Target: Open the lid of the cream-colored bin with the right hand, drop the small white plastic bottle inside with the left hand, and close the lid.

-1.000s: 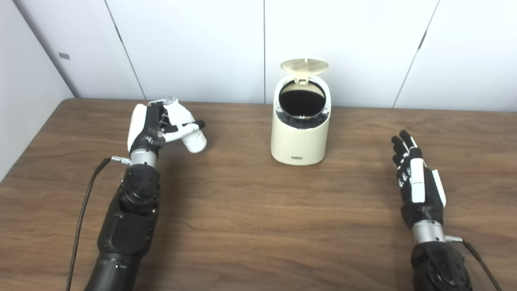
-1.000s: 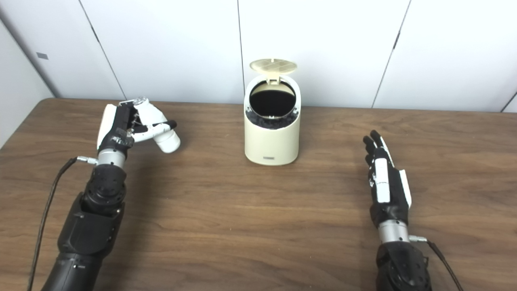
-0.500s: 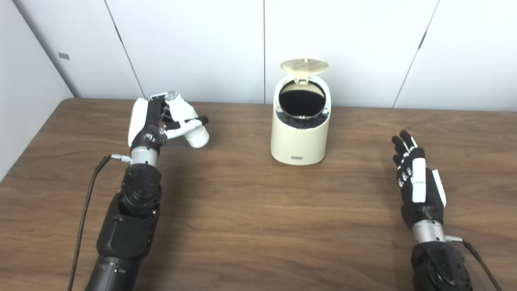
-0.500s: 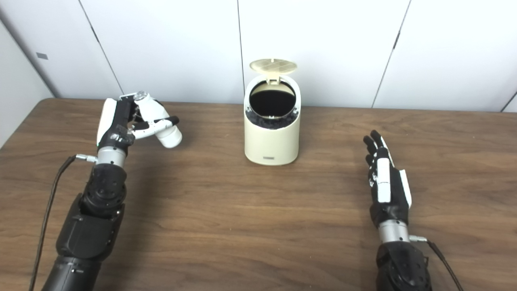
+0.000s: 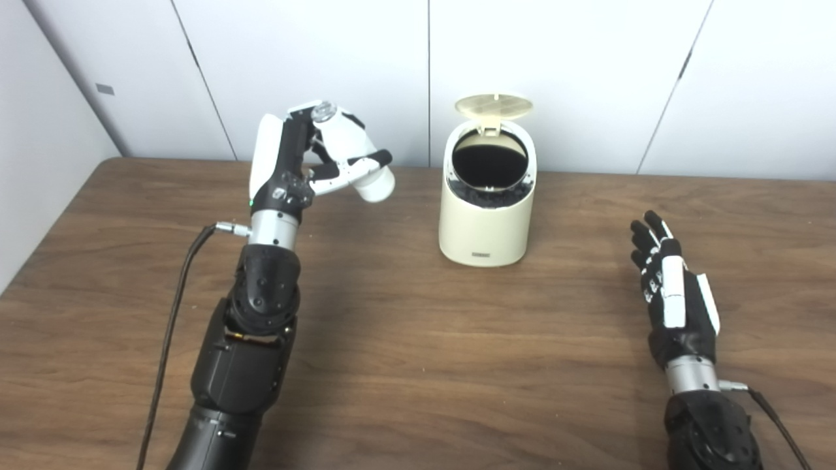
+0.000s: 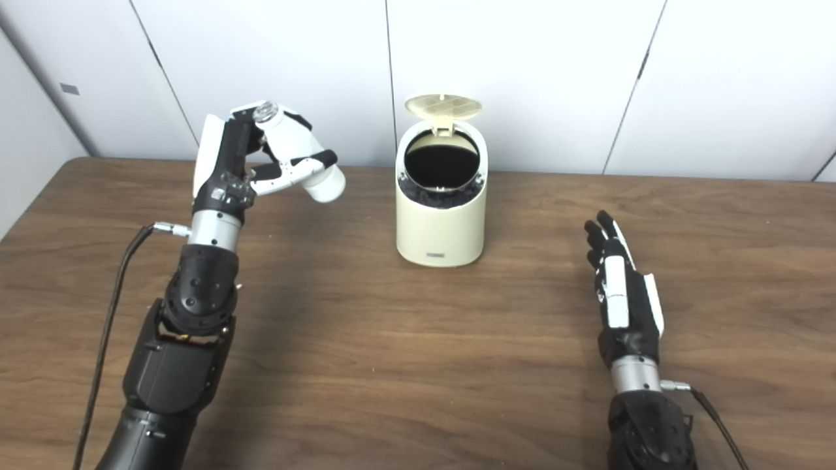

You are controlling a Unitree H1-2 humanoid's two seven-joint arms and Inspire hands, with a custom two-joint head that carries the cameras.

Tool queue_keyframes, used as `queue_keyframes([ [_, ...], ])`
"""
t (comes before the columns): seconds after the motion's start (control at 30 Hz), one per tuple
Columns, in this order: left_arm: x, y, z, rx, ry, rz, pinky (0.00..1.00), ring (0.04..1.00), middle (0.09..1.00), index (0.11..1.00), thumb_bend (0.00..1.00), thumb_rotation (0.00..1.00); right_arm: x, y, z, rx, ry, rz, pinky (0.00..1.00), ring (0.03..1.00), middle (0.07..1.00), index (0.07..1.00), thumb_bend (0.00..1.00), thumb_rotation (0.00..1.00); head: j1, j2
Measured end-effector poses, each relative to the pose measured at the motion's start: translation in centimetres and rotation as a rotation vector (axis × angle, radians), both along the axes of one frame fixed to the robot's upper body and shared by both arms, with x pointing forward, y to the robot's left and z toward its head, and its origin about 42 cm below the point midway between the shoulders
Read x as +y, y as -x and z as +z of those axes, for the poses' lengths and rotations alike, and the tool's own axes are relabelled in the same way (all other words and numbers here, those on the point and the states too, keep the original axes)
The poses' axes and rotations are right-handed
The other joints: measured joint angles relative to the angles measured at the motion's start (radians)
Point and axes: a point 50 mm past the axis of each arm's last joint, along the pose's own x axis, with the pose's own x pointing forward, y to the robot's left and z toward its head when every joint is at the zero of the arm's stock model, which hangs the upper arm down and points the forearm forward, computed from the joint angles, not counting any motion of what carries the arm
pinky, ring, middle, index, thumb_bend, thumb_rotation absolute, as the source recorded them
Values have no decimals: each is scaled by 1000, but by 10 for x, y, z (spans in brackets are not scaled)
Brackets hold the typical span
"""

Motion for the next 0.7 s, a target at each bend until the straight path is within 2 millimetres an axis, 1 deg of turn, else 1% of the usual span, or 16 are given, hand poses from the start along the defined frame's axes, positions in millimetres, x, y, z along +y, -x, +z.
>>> queue_keyframes([
  [0.13, -8, 2, 4, -37, -49, -9, 331, 445, 517, 489, 474, 0, 1, 0, 0, 0, 2, 2, 945, 940, 906, 936, 578, 959, -2, -5],
  [0.27, -16, 1, 11, -67, -52, -16, 307, 445, 532, 495, 471, 0, 0, 0, 0, 1, 3, -2, 933, 939, 905, 931, 588, 950, -6, -9],
  [0.33, -22, 0, 15, -83, -56, -16, 314, 448, 529, 490, 473, 0, 0, 0, 0, 1, 9, -4, 921, 935, 900, 929, 580, 948, -11, -17],
  [0.43, -31, -1, 23, -105, -47, -30, 335, 448, 517, 483, 475, 0, 1, 0, 0, 1, 9, -3, 929, 939, 903, 932, 583, 935, -14, -21],
  [0.53, -39, -3, 28, -119, -37, -43, 311, 445, 531, 493, 472, 0, 2, 0, 0, 1, 0, 1, 932, 944, 906, 937, 550, 949, -18, -28],
  [0.7, -49, -3, 31, -137, -36, -65, 333, 434, 503, 494, 475, 0, 3, 0, -1, 3, 4, 4, 922, 941, 905, 935, 545, 966, -25, -37],
])
